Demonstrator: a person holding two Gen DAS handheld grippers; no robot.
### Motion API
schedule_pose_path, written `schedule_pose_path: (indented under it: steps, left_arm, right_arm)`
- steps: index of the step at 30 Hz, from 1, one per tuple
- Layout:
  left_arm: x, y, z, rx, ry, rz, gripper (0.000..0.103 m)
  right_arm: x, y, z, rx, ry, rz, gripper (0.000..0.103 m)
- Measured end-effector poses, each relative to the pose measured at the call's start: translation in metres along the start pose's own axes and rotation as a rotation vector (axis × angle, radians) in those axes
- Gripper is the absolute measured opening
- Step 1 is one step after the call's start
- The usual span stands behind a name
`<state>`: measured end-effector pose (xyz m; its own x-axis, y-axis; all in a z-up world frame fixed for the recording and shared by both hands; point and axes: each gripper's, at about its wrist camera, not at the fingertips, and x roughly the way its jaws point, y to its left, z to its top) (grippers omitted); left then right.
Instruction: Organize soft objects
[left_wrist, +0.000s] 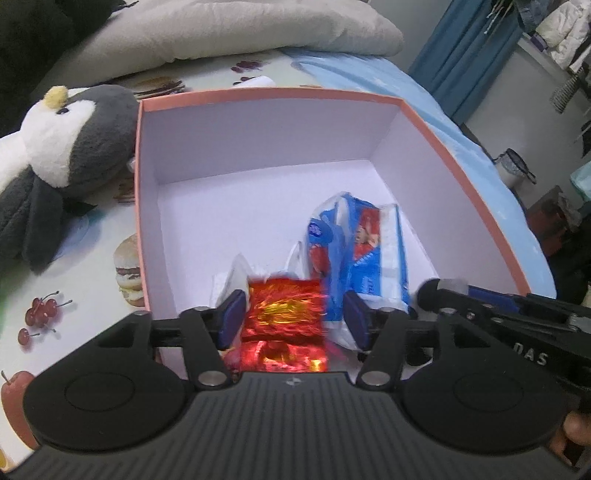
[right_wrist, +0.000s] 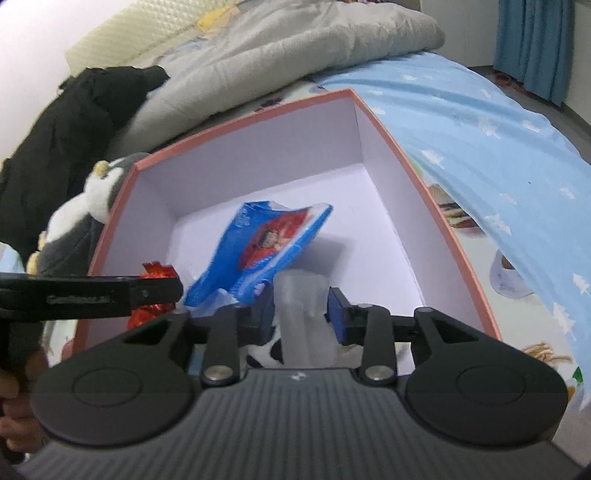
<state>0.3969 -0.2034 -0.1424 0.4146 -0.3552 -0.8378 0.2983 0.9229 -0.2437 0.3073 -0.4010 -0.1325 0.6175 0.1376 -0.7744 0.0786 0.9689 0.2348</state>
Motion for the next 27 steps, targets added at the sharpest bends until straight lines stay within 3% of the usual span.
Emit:
schedule_pose_path:
  steps: [2,7,27]
  left_arm:
    - [-0.005,-0.003,-0.001,0.013,-0.006,0.005,0.067]
    - [-0.035,-0.006,-0.004,0.02,-0.046,0.007,0.067]
    - [-0.217,-0.032,-0.063,0.092,-0.281,-0.036,0.067]
  right_arm:
    - [-0.004,-0.001,0.0,0.016,-0.006,0.006,0.045]
    - [-0.028,0.006,-0.001,0.003,-0.046,0.008,0.046]
    - [-0.185,0.064,-0.032,-0.052,-0.29,0.033,0.046]
